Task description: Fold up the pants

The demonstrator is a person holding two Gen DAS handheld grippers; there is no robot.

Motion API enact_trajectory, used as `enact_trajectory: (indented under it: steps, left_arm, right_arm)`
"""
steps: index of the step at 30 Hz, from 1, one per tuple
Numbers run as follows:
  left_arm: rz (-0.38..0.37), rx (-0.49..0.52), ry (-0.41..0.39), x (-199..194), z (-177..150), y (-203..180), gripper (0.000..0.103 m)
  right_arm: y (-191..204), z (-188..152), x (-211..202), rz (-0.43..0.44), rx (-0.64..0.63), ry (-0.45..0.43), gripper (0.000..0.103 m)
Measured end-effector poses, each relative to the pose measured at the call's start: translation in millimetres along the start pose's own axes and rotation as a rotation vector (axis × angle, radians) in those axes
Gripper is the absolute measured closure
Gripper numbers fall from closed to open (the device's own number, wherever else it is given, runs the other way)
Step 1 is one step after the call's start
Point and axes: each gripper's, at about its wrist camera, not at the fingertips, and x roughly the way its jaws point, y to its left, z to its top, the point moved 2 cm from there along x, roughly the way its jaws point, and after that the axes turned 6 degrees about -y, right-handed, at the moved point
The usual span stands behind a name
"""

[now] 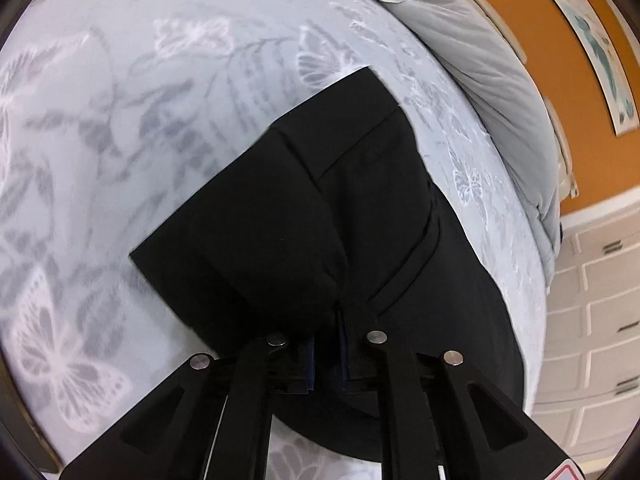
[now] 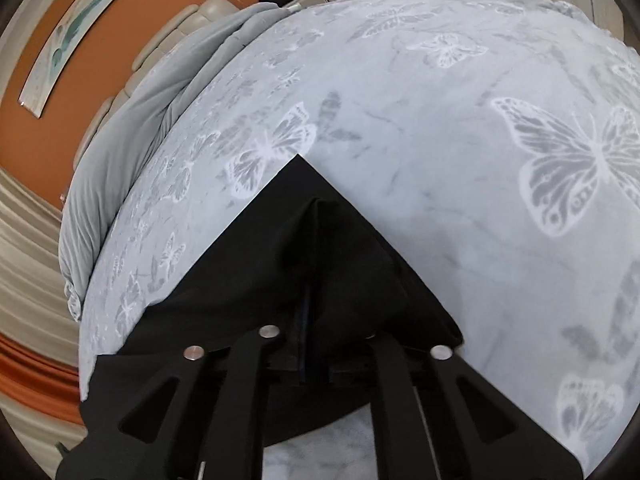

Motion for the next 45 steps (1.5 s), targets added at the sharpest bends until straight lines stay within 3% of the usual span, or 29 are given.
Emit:
enact_trajectory:
  steps: [2, 3, 4, 6, 7, 9, 10, 12, 14, 15, 16, 18, 20, 21, 23, 26, 28, 31, 33, 35, 36, 37, 38, 39, 41, 43, 45]
  left_arm:
    - [-0.006, -0.044, 0.006, -4.4, -0.5, 4.1, 0.083]
    - [0.01, -0.057, -0.002, -9.4, -0.7, 2.3, 0.079]
    - [0.024, -0.074, -0.025, -17.9, -2.6, 4.0, 0.075]
    - [0.049, -0.096, -0.056, -33.8, -6.9, 7.0, 0.073]
    - [0.06, -0.112, -0.084, -43.5, -9.6, 7.0, 0.073]
    - [0.061, -0.124, -0.179, -67.0, -17.8, -1.6, 0.073]
    - [0.041, -0.103, -0.222, -76.8, -21.8, -12.3, 0.073]
    - [-0.017, 0.054, -0.265, -85.0, -32.1, -54.3, 0.067]
    - [-0.057, 0.245, -0.217, -72.7, -47.0, -99.0, 0.031]
    - [-0.069, 0.311, -0.177, -58.8, -56.5, -115.7, 0.031]
    - [-0.057, 0.334, -0.155, -47.7, -62.5, -123.7, 0.031]
    - [0.001, 0.359, -0.031, -5.3, -75.0, -130.0, 0.032]
    - [0.038, 0.305, 0.057, 22.2, -79.5, -116.3, 0.039]
    - [0.047, 0.29, 0.065, 26.7, -80.8, -109.0, 0.042]
    - [0.07, 0.359, 0.069, 18.7, -83.8, -106.0, 0.062]
    - [0.081, 0.437, 0.124, 4.3, -92.6, -87.5, 0.068]
    - [0.07, 0.449, 0.135, -3.4, -91.2, -77.6, 0.068]
    - [0.026, 0.378, 0.12, -17.3, -80.7, -63.8, 0.073]
    - [-0.005, 0.341, 0.087, -32.8, -74.1, -57.6, 0.073]
    - [-0.008, 0.315, 0.039, -45.1, -61.9, -51.9, 0.073]
    - [-0.016, 0.299, 0.022, -49.1, -56.4, -49.9, 0.073]
    - [-0.033, 0.281, 0.003, -53.6, -50.5, -48.2, 0.073]
    - [-0.043, 0.272, -0.011, -58.0, -48.0, -47.7, 0.071]
    - [-0.049, 0.268, -0.023, -61.8, -47.2, -48.4, 0.071]
    - [-0.052, 0.262, -0.055, -66.1, -41.3, -46.2, 0.068]
    - [-0.045, 0.254, -0.076, -62.2, -36.6, -45.9, 0.055]
    - [0.016, 0.241, -0.057, -45.6, -37.1, -42.6, 0.048]
  right_arm:
    - [-4.4, 8.1, -11.0, -0.03, 0.006, -0.046, 0.073]
    - [-9.6, 8.7, -20.3, -0.055, 0.014, -0.07, 0.044]
    - [-14.8, 10.9, -36.3, -0.115, 0.031, -0.116, 0.025]
    - [-13.0, 17.1, -61.1, -0.187, 0.03, -0.236, 0.025]
    - [-4.2, 20.5, -75.2, -0.173, 0.009, -0.295, 0.025]
    - [15.5, 20.2, -87.4, -0.058, -0.023, -0.315, 0.032]
    - [34.4, 17.7, -86.6, 0.049, -0.048, -0.285, 0.035]
    - [75.3, 6.7, -78.0, 0.15, -0.131, -0.225, 0.04]
    - [138.7, -20.4, -58.3, 0.203, -0.311, -0.139, 0.043]
    - [168.4, -39.4, -48.3, 0.228, -0.388, -0.096, 0.043]
    - [188.5, -53.1, -41.5, 0.256, -0.432, -0.059, 0.043]
    - [225.6, -87.9, -28.0, 0.316, -0.514, 0.026, 0.042]
    - [265.4, -132.5, -11.7, 0.368, -0.628, 0.131, 0.043]
    - [273.1, -146.2, -10.9, 0.375, -0.667, 0.147, 0.043]
    - [297.7, -187.6, -7.2, 0.403, -0.78, 0.208, 0.043]
    - [323.0, -237.6, -3.4, 0.453, -0.893, 0.293, 0.043]
    - [338.9, -269.9, -10.0, 0.492, -0.965, 0.314, 0.043]
    - [371.4, -307.6, -5.7, 0.548, -1.032, 0.331, 0.042]
    - [388.6, -332.4, -5.2, 0.585, -1.087, 0.337, 0.032]
    - [406.5, -367.0, -13.6, 0.615, -1.172, 0.315, 0.032]
    - [415.9, -385.1, -9.2, 0.614, -1.229, 0.308, 0.035]
    - [419.3, -395.6, -5.3, 0.603, -1.26, 0.313, 0.061]
    - [423.3, -407.4, 5.3, 0.575, -1.283, 0.34, 0.094]
    - [424.4, -415.7, 14.1, 0.562, -1.275, 0.384, 0.096]
    - [421.3, -429.5, 6.5, 0.577, -1.309, 0.386, 0.097]
    - [414.7, -444.5, -8.7, 0.61, -1.402, 0.415, 0.097]
    - [404.9, -439.5, -5.8, 0.628, -1.361, 0.446, 0.096]
